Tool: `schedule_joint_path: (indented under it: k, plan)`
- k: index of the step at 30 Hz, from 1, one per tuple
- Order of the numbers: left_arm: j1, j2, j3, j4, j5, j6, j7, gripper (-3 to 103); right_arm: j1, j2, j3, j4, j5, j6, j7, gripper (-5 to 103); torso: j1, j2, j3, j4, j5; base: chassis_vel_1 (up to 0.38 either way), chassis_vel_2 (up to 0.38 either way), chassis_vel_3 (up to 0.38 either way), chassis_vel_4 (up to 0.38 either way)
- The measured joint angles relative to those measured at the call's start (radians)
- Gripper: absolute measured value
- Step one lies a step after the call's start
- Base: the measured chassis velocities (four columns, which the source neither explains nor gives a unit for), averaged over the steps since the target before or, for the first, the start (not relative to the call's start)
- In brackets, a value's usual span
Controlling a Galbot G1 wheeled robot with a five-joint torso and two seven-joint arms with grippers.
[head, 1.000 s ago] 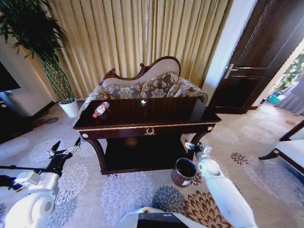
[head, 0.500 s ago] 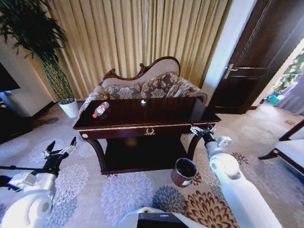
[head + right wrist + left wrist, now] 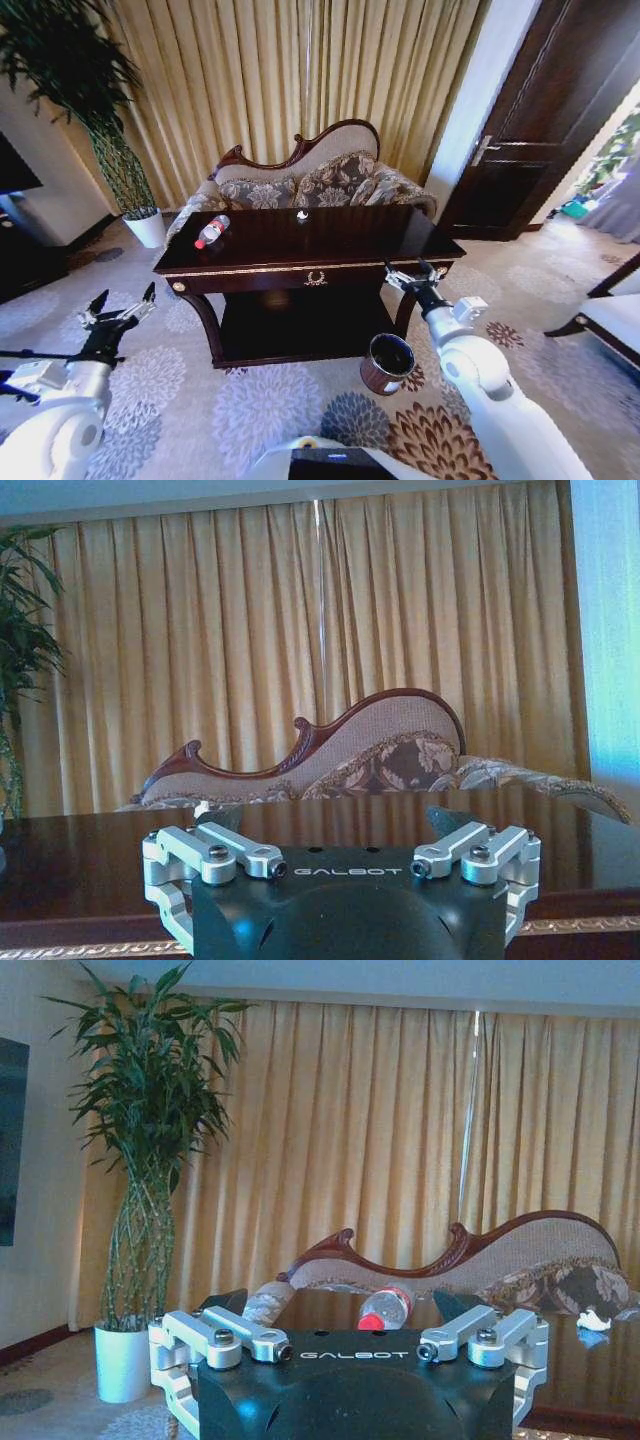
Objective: Move to the front of the table and place the trash on the table into the trash bin.
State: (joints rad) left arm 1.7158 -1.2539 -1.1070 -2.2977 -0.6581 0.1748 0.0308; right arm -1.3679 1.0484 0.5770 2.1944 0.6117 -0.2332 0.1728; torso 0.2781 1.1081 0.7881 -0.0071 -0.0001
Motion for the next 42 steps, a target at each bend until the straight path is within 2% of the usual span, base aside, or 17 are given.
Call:
schedule_joint_path:
  k: [19, 21, 27, 31, 32, 34, 37, 39, 40, 42]
  plan:
    - [0.005, -0.007, 0.009, 0.002, 0.0, 0.001, 0.002, 100, 0.011, -0.009, -0.022, -0.026, 0.003, 0.012, -0.001, 100, 0.001, -0.001, 0.0, 0.0, 0.0, -0.198, 0.205, 0.194, -0.207]
    - [0.005, -0.008, 0.009, 0.002, 0.0, 0.002, 0.002, 100, 0.017, -0.017, -0.027, -0.019, 0.047, 0.001, 0.01, 100, 0.001, -0.001, 0.001, -0.0001, 0.0001, -0.053, 0.066, 0.082, -0.064]
    - [0.011, -0.018, 0.009, -0.006, 0.0, 0.002, 0.002, 100, 0.045, -0.047, -0.053, -0.024, 0.094, -0.015, 0.012, 100, 0.0, 0.0, 0.0, -0.0002, 0.0, -0.005, 0.007, 0.01, -0.011]
    - [0.028, -0.05, -0.002, -0.013, 0.002, 0.0, 0.002, 100, 0.139, -0.127, -0.12, -0.081, 0.173, -0.037, -0.004, 100, -0.001, 0.0, 0.0, 0.0, 0.0003, 0.028, -0.01, -0.02, 0.013]
    - [0.028, -0.05, -0.002, -0.013, 0.002, 0.0, 0.002, 100, 0.139, -0.127, -0.12, -0.081, 0.173, -0.037, -0.004, 100, -0.001, 0.0, 0.0, 0.0, 0.0003, 0.0, 0.0, 0.0, 0.0]
    - [0.042, -0.069, -0.013, -0.024, 0.004, -0.005, 0.006, 100, 0.213, -0.18, -0.183, -0.123, 0.195, -0.043, -0.02, 100, 0.0, 0.0, 0.0, -0.0002, 0.0002, 0.0, 0.0, 0.0, 0.0]
    - [0.051, -0.081, -0.017, -0.035, 0.005, -0.007, 0.007, 100, 0.266, -0.201, -0.224, -0.147, 0.21, -0.049, -0.024, 100, 0.0, 0.0, 0.0, -0.0003, 0.0003, 0.0, 0.0, 0.0, 0.0]
    - [0.065, -0.101, -0.02, -0.058, 0.011, -0.008, 0.006, 100, 0.389, -0.227, -0.314, -0.196, 0.246, -0.057, -0.026, 100, 0.0, 0.0, 0.0, 0.0001, -0.0001, 0.0, 0.0, 0.0, 0.0]
    - [0.065, -0.101, -0.02, -0.058, 0.011, -0.008, 0.006, 100, 0.389, -0.227, -0.314, -0.196, 0.246, -0.057, -0.026, 100, 0.0, 0.0, 0.0, 0.0001, -0.0001, 0.0, 0.0, 0.0, 0.0]
    - [0.071, -0.114, -0.025, -0.076, 0.019, -0.007, 0.005, 100, 0.53, -0.233, -0.435, -0.265, 0.282, -0.064, -0.026, 100, 0.0, 0.0, 0.0, 0.0003, 0.0001, 0.0, 0.0, 0.0, 0.0]
